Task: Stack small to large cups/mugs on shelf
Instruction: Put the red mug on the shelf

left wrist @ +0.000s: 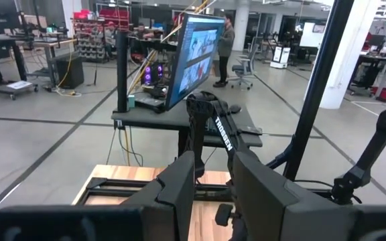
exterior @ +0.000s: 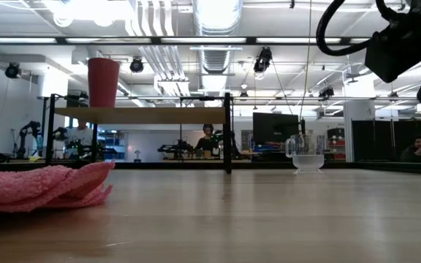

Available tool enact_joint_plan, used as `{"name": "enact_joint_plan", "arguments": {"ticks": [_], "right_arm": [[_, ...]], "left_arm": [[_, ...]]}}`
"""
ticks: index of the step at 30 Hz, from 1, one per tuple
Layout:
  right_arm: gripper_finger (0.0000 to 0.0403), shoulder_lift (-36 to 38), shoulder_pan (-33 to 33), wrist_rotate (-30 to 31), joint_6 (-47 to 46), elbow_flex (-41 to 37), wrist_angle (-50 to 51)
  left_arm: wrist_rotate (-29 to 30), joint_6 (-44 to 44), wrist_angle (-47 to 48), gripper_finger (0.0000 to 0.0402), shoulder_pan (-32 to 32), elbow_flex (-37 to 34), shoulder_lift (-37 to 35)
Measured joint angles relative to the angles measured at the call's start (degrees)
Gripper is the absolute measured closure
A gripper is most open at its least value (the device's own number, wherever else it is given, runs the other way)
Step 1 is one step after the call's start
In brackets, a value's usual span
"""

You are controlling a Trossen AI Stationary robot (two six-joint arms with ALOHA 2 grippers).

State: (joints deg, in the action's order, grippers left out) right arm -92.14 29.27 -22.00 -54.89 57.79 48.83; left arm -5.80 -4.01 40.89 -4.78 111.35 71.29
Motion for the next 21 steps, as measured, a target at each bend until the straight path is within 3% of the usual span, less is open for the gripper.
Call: {"name": "enact_joint_plan", "arguments": {"ticks": [13,21], "right_arm": [[0.0316,-0.15,-0.03,1.05,1.65,3.47,-0.33],[0.0367,-3.79,-0.10,1.02,7.42,3.96,-0.56]], "left_arm": [[0.02,0.00,0.30,0.0311,-0.02,-0.07,-0.09],[0.02,-0.02,0.52,0.0311,-0.02,-0.07,-0.22]]}}
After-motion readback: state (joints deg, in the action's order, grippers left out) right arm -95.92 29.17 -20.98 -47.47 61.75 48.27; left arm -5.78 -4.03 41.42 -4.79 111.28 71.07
